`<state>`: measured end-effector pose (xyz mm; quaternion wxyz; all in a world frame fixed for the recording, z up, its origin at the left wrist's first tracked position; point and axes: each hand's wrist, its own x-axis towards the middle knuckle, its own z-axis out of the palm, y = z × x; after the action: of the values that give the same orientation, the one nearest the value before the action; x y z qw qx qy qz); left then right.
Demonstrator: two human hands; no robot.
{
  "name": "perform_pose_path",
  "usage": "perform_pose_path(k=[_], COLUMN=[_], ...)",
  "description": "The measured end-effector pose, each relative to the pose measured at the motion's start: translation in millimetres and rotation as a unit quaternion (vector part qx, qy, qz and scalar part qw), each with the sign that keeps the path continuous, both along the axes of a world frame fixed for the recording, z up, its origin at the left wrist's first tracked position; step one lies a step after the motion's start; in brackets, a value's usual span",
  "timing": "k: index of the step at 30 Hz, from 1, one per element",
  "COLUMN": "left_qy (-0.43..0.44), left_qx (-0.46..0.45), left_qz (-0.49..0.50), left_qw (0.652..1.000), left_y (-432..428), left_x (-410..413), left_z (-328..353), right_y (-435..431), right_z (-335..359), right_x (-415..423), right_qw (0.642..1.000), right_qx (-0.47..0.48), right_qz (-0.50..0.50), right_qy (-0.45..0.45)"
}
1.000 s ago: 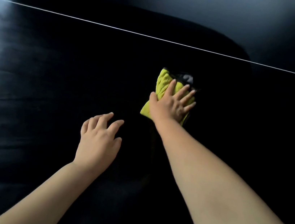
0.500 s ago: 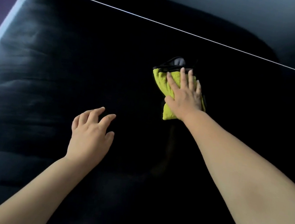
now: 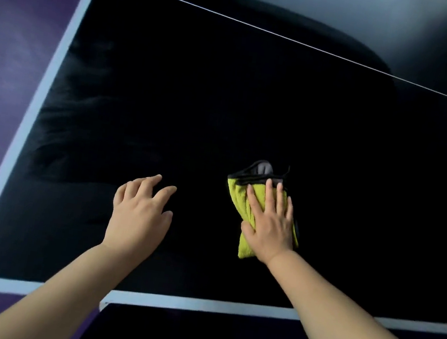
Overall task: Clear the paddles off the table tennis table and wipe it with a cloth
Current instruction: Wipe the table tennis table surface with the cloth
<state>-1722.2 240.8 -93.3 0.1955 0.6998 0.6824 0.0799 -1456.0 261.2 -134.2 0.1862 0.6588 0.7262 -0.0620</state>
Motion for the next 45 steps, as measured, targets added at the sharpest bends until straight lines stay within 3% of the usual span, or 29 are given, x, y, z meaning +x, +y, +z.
perform_pose_path(k=[8, 12, 15, 24, 31, 38, 45], left_qy=[0.006, 0.005, 0.010, 0.028, 0.043, 0.056, 0.048], left_qx=[0.010, 0.002, -0.005, -0.016, -0.033, -0.019, -0.053], left_qz=[0.006, 0.042, 0.076, 0.162, 0.211, 0.211, 0.171], left_qw=[1.000, 0.999, 0.997, 0.986, 0.976, 0.976, 0.983], left_y=[-44.4, -54.6, -61.5, -100.6, -127.1, -140.7, -150.7], left_x=[-101.8, -147.7, -183.2, -258.8, -266.9, -228.8, -129.8], left_z=[5.0, 0.0, -7.3, -19.2, -14.0, 1.9, 11.0], right_y=[-105.1, -92.6, -60.5, 14.6, -20.0, -94.4, -128.7], right_z=[-9.7, -8.3, -2.9, -9.0, -7.6, -6.3, -2.5], right_x=[-131.4, -200.4, -244.6, -378.6, -410.5, -371.8, -237.1], right_qw=[0.970, 0.939, 0.937, 0.984, 0.990, 0.952, 0.949], right_qx=[0.032, 0.023, 0.016, 0.013, -0.026, -0.077, -0.085], right_qz=[-0.234, -0.335, -0.342, -0.143, 0.092, 0.267, 0.268], right_qy=[0.062, 0.071, 0.074, 0.110, 0.107, 0.125, 0.142])
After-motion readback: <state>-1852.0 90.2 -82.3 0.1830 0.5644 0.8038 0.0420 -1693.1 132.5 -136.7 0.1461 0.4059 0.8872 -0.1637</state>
